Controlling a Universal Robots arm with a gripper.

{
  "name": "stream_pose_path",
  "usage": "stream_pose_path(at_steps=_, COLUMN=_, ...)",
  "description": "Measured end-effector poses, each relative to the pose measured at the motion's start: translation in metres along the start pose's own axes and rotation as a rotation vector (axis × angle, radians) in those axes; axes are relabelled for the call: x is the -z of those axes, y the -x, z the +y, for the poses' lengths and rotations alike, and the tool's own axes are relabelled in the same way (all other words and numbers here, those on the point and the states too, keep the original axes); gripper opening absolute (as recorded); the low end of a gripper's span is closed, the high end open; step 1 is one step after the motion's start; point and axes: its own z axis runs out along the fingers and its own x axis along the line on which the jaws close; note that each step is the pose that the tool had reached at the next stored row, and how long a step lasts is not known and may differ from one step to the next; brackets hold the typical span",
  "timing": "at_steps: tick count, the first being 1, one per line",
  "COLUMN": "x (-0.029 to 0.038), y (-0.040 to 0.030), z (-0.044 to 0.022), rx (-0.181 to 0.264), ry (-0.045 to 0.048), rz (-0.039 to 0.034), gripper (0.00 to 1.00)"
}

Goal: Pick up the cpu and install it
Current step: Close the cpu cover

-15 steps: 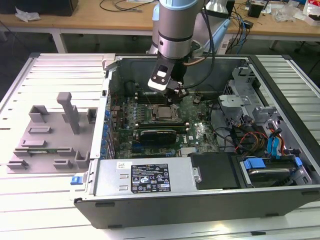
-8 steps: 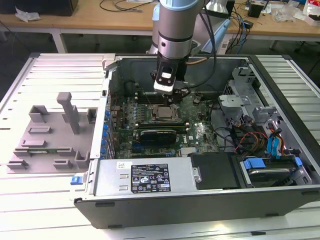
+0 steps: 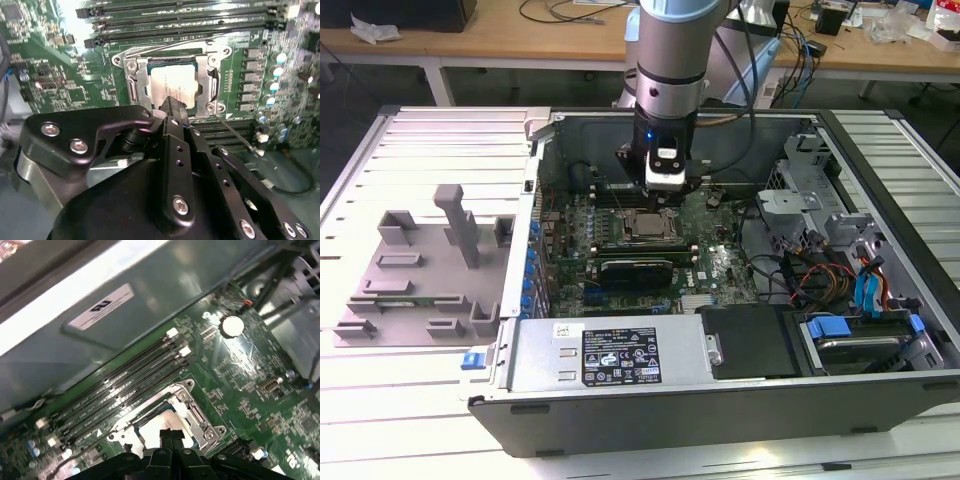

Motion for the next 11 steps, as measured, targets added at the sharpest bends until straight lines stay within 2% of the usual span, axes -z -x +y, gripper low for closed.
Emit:
stream_pose_path(at_steps=3, x=-0.0005, y=0.0, z=0.0, rx=0.08, ry=-0.0012, rz=0.0021, gripper=0.11)
stream_pose_path(at_steps=7, x=-0.001, y=0.0, z=0.0, rx=0.156, ry=-0.0024, rz=0.0042, gripper=0.11)
stream_pose_path(at_steps=11, x=-0.0027, y=0.0, z=-0.0001, rx=0.289, ry=-0.0044, rz=0.0079, gripper=0.11)
